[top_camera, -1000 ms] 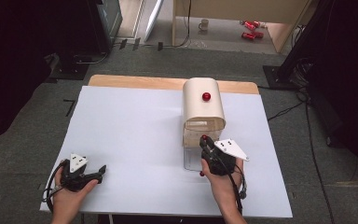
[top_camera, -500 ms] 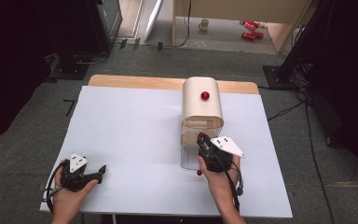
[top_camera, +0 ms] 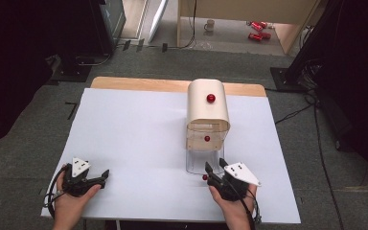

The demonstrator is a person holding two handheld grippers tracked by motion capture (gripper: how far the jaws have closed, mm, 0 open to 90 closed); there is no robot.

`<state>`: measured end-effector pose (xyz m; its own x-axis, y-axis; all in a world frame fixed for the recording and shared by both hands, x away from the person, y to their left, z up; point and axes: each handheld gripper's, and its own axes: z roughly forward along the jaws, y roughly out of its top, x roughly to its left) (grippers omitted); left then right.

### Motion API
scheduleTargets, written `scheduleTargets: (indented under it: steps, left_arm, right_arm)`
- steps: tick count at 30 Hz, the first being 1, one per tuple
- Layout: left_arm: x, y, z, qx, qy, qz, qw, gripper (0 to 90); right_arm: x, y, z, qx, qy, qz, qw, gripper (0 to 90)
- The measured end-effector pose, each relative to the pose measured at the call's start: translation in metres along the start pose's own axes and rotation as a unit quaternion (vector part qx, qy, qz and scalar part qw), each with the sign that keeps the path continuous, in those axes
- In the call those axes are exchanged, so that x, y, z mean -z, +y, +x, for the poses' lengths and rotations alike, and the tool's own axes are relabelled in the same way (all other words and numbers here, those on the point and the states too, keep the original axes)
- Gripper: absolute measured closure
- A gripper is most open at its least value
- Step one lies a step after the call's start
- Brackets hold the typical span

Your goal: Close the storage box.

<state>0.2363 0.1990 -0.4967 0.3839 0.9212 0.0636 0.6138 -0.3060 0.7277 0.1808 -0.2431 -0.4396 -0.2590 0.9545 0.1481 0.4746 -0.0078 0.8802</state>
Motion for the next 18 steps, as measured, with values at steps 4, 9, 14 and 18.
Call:
scheduleTargets:
  steps: [4, 9, 14, 18]
  left_arm:
    - [-0.001, 0.0, 0.001, 0.003, -0.003, 0.003, 1.0, 15.7]
    - [0.0, 0.0, 0.0, 0.001, -0.001, 0.002, 1.0, 15.6]
    - [-0.001, 0.001, -0.001, -0.002, -0.002, 0.005, 1.0, 9.2]
    - [-0.001, 0.0, -0.001, -0.006, -0.005, 0.003, 1.0, 8.1]
  right_arm:
    - [0.011, -0.014, 0.001, 0.002, 0.005, 0.007, 1.0, 46.5]
    - [0.017, -0.026, 0.0, -0.003, 0.005, 0.017, 0.9998, 46.6]
    - [0.021, -0.041, 0.001, -0.005, 0.009, 0.034, 0.9994, 49.0]
    - [0.017, -0.045, 0.001, -0.005, 0.005, 0.041, 0.9991, 51.5]
